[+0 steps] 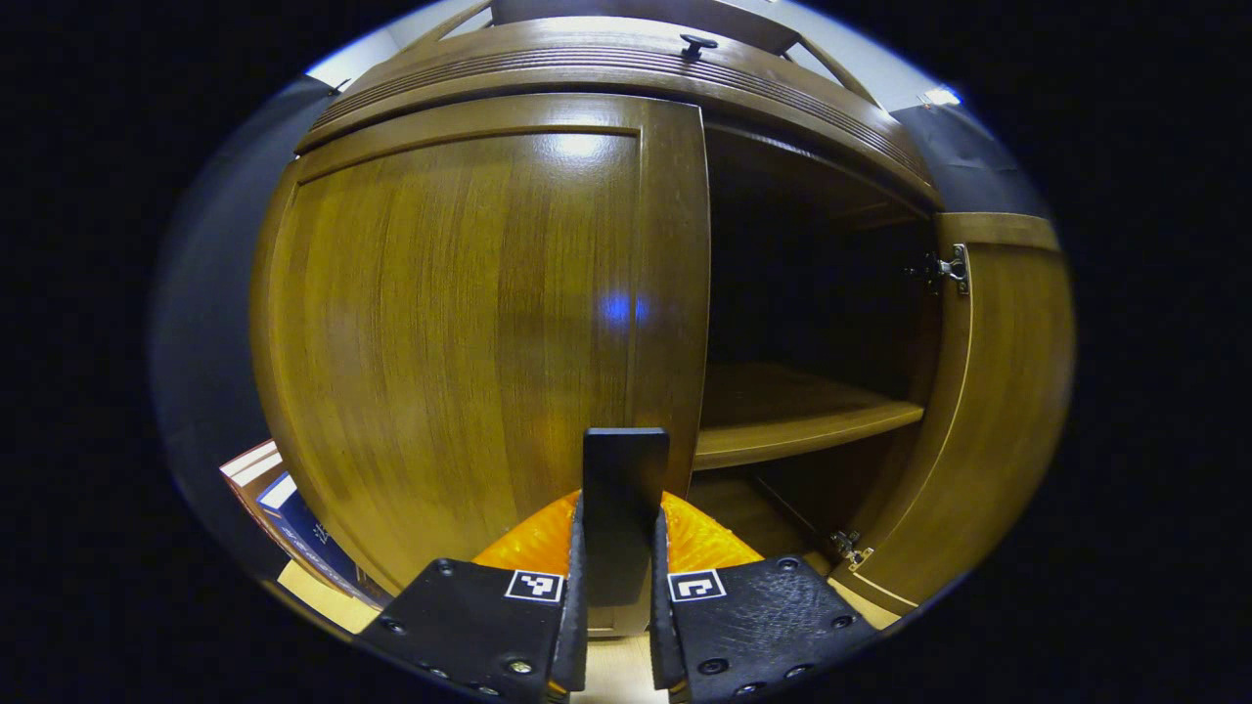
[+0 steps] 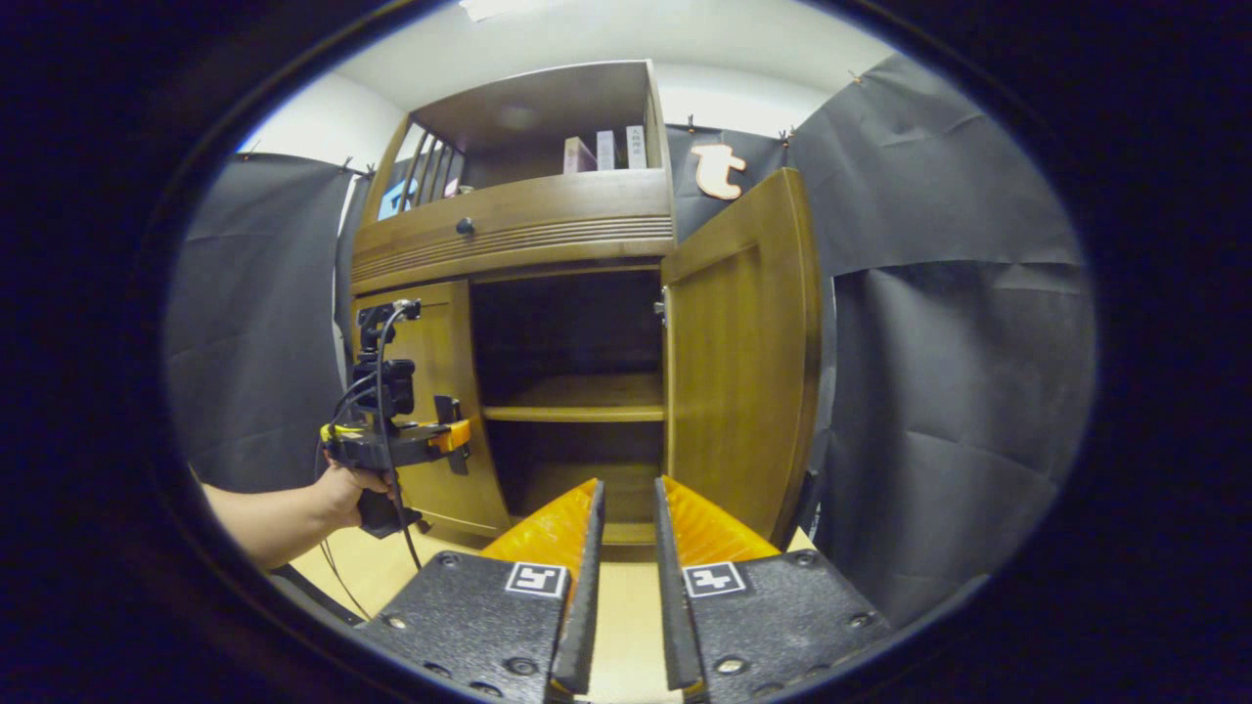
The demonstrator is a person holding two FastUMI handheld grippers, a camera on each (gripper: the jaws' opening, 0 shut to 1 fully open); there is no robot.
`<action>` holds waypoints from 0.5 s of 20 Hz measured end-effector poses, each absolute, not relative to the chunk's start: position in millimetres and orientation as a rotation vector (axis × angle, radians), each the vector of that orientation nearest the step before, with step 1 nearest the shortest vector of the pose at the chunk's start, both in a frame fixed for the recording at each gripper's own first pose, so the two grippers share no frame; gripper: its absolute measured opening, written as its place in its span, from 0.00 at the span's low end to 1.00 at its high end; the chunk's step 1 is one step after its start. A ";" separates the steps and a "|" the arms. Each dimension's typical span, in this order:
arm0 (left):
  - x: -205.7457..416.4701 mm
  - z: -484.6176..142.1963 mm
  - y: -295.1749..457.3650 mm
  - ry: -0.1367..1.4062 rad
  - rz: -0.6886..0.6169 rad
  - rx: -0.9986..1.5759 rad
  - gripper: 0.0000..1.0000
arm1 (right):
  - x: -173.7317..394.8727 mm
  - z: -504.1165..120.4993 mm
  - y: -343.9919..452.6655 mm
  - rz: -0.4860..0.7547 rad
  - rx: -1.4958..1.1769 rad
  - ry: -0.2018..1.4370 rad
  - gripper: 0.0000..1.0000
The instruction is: Open the right door of the double-door shoe cabinet with the right hand, and open the left door with the left hand.
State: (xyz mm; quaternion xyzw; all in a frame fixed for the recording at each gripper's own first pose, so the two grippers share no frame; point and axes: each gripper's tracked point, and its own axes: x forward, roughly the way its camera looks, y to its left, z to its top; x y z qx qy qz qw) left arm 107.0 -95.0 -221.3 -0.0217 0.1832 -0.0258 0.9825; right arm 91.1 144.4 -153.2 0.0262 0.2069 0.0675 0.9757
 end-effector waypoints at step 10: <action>73.2 -215.7 -89.7 0.370 -0.068 -0.028 0.24 | 112.2 -169.5 173.2 0.245 0.033 0.426 0.68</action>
